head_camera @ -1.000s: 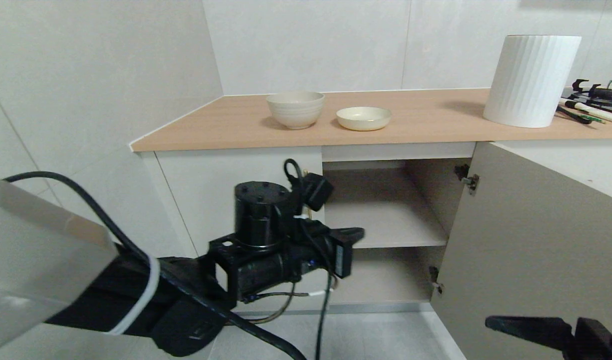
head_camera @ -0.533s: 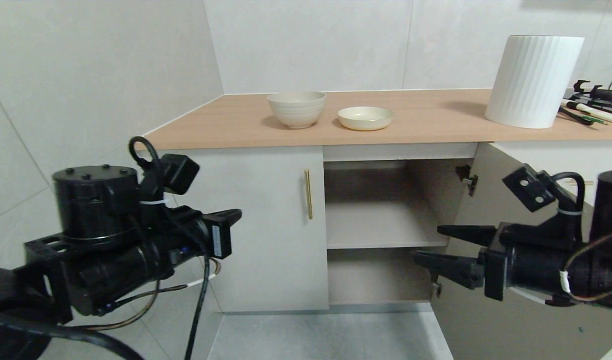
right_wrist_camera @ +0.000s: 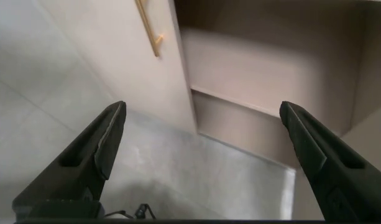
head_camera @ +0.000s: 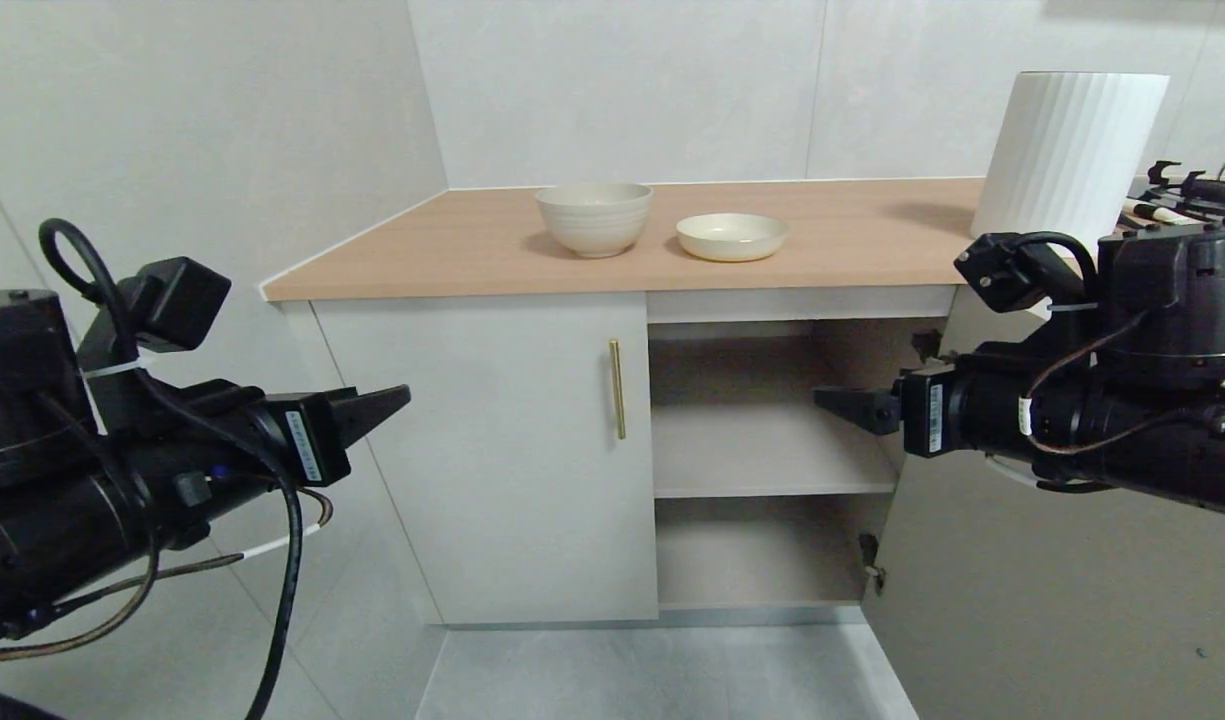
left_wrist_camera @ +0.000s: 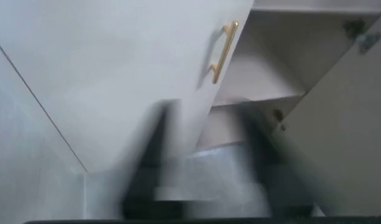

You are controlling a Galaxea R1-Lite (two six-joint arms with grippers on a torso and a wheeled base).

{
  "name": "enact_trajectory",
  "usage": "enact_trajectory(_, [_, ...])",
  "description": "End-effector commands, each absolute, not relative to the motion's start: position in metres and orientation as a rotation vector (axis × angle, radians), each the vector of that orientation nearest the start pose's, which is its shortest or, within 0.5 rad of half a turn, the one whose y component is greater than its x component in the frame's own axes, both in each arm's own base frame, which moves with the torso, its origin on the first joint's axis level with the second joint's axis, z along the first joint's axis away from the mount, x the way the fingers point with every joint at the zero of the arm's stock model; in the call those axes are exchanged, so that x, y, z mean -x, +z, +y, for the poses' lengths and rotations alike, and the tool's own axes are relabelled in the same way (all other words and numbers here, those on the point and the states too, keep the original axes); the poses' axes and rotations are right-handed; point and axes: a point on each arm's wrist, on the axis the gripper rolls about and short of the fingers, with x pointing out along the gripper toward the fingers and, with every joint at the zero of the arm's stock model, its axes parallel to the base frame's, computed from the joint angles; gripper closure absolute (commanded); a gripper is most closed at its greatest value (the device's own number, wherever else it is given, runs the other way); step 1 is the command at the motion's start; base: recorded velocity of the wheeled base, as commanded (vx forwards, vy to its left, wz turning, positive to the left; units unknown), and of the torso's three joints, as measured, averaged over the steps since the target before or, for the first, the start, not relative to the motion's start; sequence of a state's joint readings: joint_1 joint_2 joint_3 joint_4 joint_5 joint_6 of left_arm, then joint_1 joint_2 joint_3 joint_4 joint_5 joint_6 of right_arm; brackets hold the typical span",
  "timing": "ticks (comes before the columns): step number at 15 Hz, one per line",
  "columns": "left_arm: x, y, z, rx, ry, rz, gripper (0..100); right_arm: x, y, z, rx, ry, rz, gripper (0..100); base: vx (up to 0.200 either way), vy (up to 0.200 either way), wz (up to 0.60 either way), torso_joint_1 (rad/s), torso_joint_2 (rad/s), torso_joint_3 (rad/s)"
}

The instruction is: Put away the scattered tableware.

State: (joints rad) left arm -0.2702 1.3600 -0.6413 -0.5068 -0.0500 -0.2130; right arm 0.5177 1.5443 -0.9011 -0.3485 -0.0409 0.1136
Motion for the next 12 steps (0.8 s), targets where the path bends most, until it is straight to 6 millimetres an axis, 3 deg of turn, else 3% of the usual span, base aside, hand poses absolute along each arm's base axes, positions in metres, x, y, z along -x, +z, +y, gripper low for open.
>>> enact_trajectory(1, [-0.212, 0.211, -0.059, 0.216, -0.314, 0.258, 0, -0.233, 0.226, 0.132, -0.026, 0.438, 0.308, 0, 0.0, 0.0, 0.0, 0.0, 0.0, 0.0])
enact_trajectory(12, [-0.202, 0.22, -0.056, 0.222, -0.349, 0.222, 0, -0.228, 0.23, 0.131, -0.019, 0.432, 0.324, 0, 0.0, 0.0, 0.0, 0.0, 0.0, 0.0])
